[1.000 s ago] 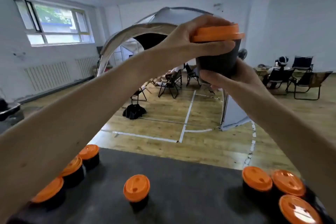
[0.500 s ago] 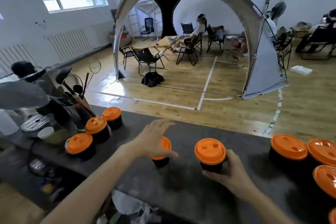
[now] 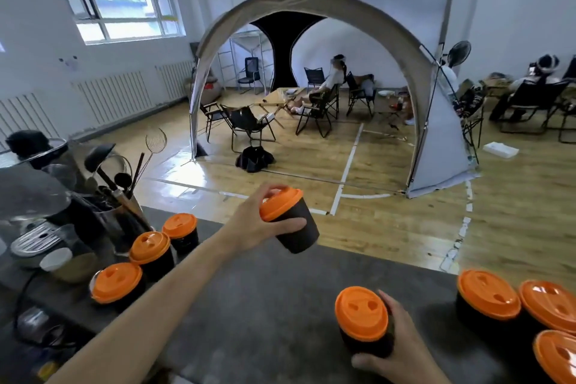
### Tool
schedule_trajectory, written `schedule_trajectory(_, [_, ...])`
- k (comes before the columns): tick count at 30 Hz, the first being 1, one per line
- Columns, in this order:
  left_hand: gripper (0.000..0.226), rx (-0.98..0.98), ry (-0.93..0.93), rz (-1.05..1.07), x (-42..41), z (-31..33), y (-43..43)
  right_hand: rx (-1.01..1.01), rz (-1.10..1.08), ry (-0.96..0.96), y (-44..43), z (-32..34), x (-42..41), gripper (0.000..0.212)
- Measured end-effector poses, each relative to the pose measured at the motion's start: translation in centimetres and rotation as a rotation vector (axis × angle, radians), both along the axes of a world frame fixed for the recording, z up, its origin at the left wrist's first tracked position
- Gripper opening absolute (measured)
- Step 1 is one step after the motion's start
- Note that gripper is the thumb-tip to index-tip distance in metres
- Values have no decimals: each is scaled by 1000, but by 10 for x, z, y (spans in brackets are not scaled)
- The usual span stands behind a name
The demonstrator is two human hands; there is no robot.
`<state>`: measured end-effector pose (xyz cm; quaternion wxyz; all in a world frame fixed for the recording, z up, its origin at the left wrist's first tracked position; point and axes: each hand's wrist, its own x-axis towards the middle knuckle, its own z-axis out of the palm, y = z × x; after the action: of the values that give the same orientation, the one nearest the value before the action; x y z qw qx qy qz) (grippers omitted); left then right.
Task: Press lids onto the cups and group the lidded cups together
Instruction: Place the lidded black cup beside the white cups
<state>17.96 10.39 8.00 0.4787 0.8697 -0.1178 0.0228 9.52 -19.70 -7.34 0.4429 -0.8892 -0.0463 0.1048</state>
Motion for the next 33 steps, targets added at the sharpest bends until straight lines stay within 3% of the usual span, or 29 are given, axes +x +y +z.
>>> schedule_trajectory(1, [69, -61, -35, -30, 4, 24, -8, 20, 86, -52, -15, 4, -4, 86])
schedule_trajectory(3, [56, -195, -97, -80, 11, 70, -25, 176, 5, -95, -31, 16, 21, 41])
schedule_trajectory(4, [53, -240, -125, -110, 13, 92, -35, 166, 51, -126, -34, 40, 26, 33])
schedule_trajectory(5, [53, -270, -151, -141, 13, 113, -46, 175, 41, -222, -30, 67, 25, 35])
schedule_trajectory(7, [51, -281, -209, -189, 13, 150, -70, 474, -152, -299, -14, 141, 26, 39])
schedule_trajectory(9, [41, -260, -264, -251, 12, 182, -96, 599, -12, -461, -8, 205, 18, 89])
schedule_trajectory(10, [40, -235, -285, -289, 9, 196, -109, 734, 92, -440, -9, 228, 23, 110])
schedule_trajectory(11, [41, -209, -305, -324, 6, 208, -120, 860, 135, -414, -9, 253, 24, 118])
schedule_trajectory(13, [44, -178, -335, -383, -2, 231, -139, 950, 224, -412, -8, 298, 26, 105])
schedule_trajectory(15, [45, -179, -371, -411, -10, 250, -152, 1031, 139, -422, -8, 329, 26, 81])
schedule_trajectory(18, [45, -243, -432, -415, -15, 271, -162, 1201, 130, -406, -12, 354, 28, 90])
schedule_trajectory(20, [53, -298, -438, -440, -17, 278, -166, 1302, 155, -350, -13, 368, 24, 78])
schedule_trajectory(24, [59, -379, -439, -467, -19, 282, -168, 1266, 266, -260, -16, 377, 13, 72])
schedule_trajectory(28, [58, -378, -465, -451, -25, 290, -166, 1155, 199, -324, -12, 384, 11, 76])
schedule_trajectory(33, [54, -393, -435, -521, -29, 304, -160, 1294, 283, -165, -1, 397, 1, 78])
